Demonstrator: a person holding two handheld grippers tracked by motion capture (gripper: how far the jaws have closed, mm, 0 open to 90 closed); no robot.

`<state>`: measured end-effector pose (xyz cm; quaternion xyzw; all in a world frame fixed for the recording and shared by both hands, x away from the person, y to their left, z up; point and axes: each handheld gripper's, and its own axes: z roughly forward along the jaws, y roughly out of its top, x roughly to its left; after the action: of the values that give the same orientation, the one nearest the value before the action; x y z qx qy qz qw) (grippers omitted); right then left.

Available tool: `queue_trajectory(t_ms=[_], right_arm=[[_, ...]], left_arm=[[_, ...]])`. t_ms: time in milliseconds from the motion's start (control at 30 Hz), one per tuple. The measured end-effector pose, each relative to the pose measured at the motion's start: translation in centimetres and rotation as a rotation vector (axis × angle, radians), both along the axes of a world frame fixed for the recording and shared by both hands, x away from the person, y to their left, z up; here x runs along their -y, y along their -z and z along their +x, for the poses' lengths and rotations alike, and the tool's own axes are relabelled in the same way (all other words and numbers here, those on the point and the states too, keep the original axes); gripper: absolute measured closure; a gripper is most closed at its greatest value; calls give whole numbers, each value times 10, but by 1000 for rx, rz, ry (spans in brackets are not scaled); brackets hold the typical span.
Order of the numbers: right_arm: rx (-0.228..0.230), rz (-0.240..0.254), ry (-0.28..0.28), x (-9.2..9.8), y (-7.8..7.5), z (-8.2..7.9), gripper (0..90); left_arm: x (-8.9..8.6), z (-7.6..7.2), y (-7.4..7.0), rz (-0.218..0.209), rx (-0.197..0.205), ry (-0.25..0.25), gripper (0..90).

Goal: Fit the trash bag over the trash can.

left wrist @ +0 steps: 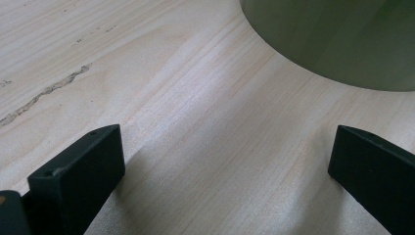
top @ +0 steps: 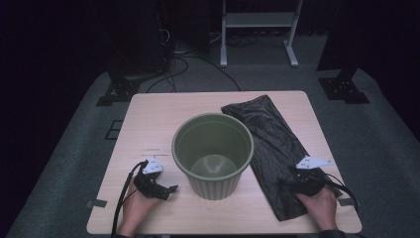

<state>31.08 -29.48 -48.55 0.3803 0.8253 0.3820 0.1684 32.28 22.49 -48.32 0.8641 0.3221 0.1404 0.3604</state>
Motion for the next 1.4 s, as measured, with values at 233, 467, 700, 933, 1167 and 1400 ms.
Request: queue_trajectory(t_ms=[233,467,700,933,1167,1400], right_arm=[[5,19,-2,5,-1,-3,749],[-20,28,-21,7,-2,-4,896],[-37,26,-45,8,-5,-18,897],[-59,22,-78,6,-5,-41,897],[-74,4,-129,-1,-6,-70,896],[-69,-15,-125,-5,-8,-87,733]], left_arm=[[0,0,0,0,0,1,0],[0,1,0,1,0,0,0],[0,0,0,0,0,0,0],[0,0,0,0,0,0,0],[0,0,0,0,0,0,0],[0,0,0,1,0,-1,0]])
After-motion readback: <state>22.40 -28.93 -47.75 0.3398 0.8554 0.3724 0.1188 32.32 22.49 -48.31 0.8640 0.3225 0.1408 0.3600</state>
